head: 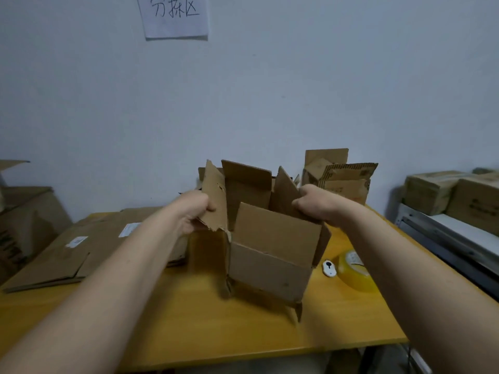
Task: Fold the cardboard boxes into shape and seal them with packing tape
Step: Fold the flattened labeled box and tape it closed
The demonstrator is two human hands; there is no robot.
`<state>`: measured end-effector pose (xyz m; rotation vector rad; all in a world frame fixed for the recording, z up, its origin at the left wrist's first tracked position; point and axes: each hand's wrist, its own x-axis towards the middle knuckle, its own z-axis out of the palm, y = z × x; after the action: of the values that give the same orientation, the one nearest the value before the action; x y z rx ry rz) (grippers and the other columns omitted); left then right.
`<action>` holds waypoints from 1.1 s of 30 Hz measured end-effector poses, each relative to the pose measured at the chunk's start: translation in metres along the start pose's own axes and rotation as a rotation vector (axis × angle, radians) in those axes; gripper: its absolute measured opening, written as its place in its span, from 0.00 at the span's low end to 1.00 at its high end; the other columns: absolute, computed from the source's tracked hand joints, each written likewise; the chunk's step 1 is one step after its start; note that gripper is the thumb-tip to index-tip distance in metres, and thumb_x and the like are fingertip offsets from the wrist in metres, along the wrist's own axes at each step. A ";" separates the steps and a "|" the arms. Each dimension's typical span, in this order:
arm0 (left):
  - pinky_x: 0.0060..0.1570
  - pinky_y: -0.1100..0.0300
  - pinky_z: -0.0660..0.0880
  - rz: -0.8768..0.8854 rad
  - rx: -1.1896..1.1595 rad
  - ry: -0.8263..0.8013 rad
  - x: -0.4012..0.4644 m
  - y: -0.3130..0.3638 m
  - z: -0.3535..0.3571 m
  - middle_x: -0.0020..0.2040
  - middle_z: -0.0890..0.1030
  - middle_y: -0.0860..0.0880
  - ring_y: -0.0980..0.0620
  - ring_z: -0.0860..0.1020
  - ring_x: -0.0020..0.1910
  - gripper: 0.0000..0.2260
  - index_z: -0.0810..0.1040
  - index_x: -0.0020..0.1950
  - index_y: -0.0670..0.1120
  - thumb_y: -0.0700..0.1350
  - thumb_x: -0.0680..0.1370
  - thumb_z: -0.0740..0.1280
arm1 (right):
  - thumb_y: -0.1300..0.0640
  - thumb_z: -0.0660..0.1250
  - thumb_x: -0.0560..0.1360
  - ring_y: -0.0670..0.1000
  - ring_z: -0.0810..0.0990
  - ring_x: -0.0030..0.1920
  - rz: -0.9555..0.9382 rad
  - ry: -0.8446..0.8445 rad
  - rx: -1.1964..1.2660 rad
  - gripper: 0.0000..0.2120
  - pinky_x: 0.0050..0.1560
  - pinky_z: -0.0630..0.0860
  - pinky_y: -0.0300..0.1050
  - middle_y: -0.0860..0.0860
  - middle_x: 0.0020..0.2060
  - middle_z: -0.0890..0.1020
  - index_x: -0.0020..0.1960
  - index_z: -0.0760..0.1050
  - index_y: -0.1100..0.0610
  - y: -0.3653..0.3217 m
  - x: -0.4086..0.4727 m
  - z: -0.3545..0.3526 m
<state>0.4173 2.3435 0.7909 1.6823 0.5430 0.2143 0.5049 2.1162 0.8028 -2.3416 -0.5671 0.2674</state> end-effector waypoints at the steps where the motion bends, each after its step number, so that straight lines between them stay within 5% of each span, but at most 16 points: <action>1: 0.35 0.55 0.75 -0.016 0.000 -0.035 0.000 0.001 -0.009 0.49 0.77 0.39 0.44 0.77 0.45 0.14 0.67 0.64 0.38 0.33 0.78 0.60 | 0.62 0.58 0.76 0.52 0.74 0.35 0.012 0.018 -0.007 0.04 0.34 0.70 0.43 0.56 0.37 0.75 0.44 0.71 0.59 -0.002 0.002 -0.003; 5: 0.33 0.56 0.79 -0.090 -0.111 -0.136 0.003 -0.010 -0.044 0.45 0.81 0.40 0.44 0.79 0.43 0.13 0.71 0.60 0.38 0.31 0.76 0.59 | 0.67 0.54 0.76 0.46 0.71 0.16 0.084 0.082 0.031 0.10 0.17 0.62 0.32 0.56 0.28 0.71 0.37 0.69 0.61 -0.005 0.010 -0.005; 8: 0.38 0.52 0.80 -0.176 -0.103 -0.156 0.005 -0.036 -0.049 0.48 0.80 0.38 0.43 0.79 0.44 0.13 0.71 0.61 0.38 0.31 0.77 0.58 | 0.67 0.53 0.77 0.50 0.74 0.23 0.133 0.030 0.039 0.09 0.17 0.64 0.33 0.57 0.31 0.73 0.39 0.68 0.61 0.000 0.018 0.009; 10: 0.39 0.51 0.80 -0.242 -0.146 -0.145 0.008 -0.054 -0.047 0.49 0.79 0.37 0.42 0.79 0.45 0.13 0.70 0.61 0.38 0.31 0.78 0.58 | 0.64 0.53 0.78 0.54 0.77 0.32 0.171 0.018 0.031 0.07 0.21 0.70 0.37 0.60 0.37 0.76 0.42 0.67 0.60 0.005 0.021 0.018; 12: 0.42 0.49 0.79 -0.283 -0.251 -0.129 0.011 -0.065 -0.047 0.50 0.79 0.36 0.41 0.79 0.47 0.13 0.71 0.61 0.38 0.31 0.77 0.58 | 0.63 0.53 0.78 0.59 0.80 0.41 0.180 0.037 0.028 0.06 0.37 0.80 0.47 0.63 0.45 0.76 0.44 0.66 0.59 0.008 0.024 0.021; 14: 0.44 0.49 0.77 -0.282 -0.286 -0.127 0.015 -0.068 -0.048 0.52 0.79 0.36 0.41 0.79 0.48 0.15 0.72 0.62 0.40 0.31 0.77 0.59 | 0.63 0.53 0.78 0.64 0.80 0.50 0.183 0.043 0.027 0.07 0.54 0.79 0.58 0.64 0.50 0.76 0.44 0.67 0.59 0.011 0.028 0.020; 16: 0.42 0.50 0.76 -0.254 -0.266 -0.148 0.014 -0.067 -0.045 0.54 0.78 0.37 0.41 0.79 0.49 0.19 0.71 0.66 0.43 0.31 0.76 0.60 | 0.64 0.53 0.78 0.65 0.80 0.48 0.180 0.045 0.044 0.08 0.50 0.79 0.56 0.66 0.49 0.78 0.48 0.70 0.62 0.016 0.031 0.018; 19: 0.41 0.50 0.77 -0.097 0.025 -0.072 0.011 -0.062 -0.033 0.60 0.76 0.40 0.41 0.79 0.52 0.31 0.60 0.74 0.50 0.31 0.75 0.65 | 0.65 0.53 0.78 0.57 0.76 0.37 0.184 0.063 0.111 0.09 0.32 0.72 0.45 0.63 0.41 0.77 0.52 0.71 0.64 0.021 0.033 0.018; 22: 0.60 0.48 0.73 0.263 0.602 0.008 0.003 -0.058 -0.020 0.76 0.59 0.51 0.45 0.63 0.72 0.45 0.47 0.77 0.62 0.32 0.73 0.68 | 0.64 0.54 0.78 0.54 0.77 0.36 0.179 0.072 0.130 0.07 0.26 0.73 0.41 0.57 0.38 0.76 0.50 0.70 0.62 0.024 0.033 0.017; 25: 0.59 0.59 0.71 0.492 0.718 -0.158 -0.004 -0.057 -0.011 0.69 0.63 0.66 0.58 0.61 0.68 0.45 0.46 0.74 0.69 0.29 0.74 0.63 | 0.64 0.59 0.78 0.56 0.77 0.47 0.108 0.057 -0.017 0.21 0.37 0.76 0.44 0.58 0.51 0.76 0.70 0.61 0.62 0.030 0.038 0.018; 28: 0.61 0.63 0.64 0.422 0.696 -0.276 -0.007 -0.064 -0.010 0.61 0.70 0.63 0.59 0.66 0.67 0.39 0.45 0.77 0.63 0.32 0.78 0.59 | 0.61 0.63 0.77 0.58 0.65 0.70 -0.141 0.138 -0.519 0.34 0.65 0.70 0.54 0.56 0.73 0.63 0.77 0.50 0.52 0.038 0.029 0.018; 30: 0.68 0.56 0.62 0.385 0.607 -0.260 -0.010 -0.068 -0.010 0.59 0.76 0.59 0.54 0.69 0.67 0.33 0.47 0.78 0.58 0.35 0.80 0.56 | 0.62 0.61 0.78 0.54 0.69 0.68 -0.349 0.179 -0.660 0.26 0.64 0.71 0.49 0.53 0.69 0.70 0.74 0.62 0.51 0.039 0.017 0.020; 33: 0.66 0.56 0.64 0.412 0.495 -0.183 -0.013 -0.069 -0.009 0.68 0.72 0.55 0.60 0.72 0.60 0.22 0.52 0.76 0.60 0.46 0.84 0.52 | 0.64 0.60 0.77 0.41 0.79 0.45 -0.381 -0.140 -0.466 0.16 0.40 0.74 0.33 0.42 0.46 0.82 0.57 0.76 0.47 0.040 -0.002 0.022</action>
<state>0.3863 2.3527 0.7276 2.2646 0.1048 0.2303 0.5087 2.1017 0.7596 -2.5950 -1.2375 0.1291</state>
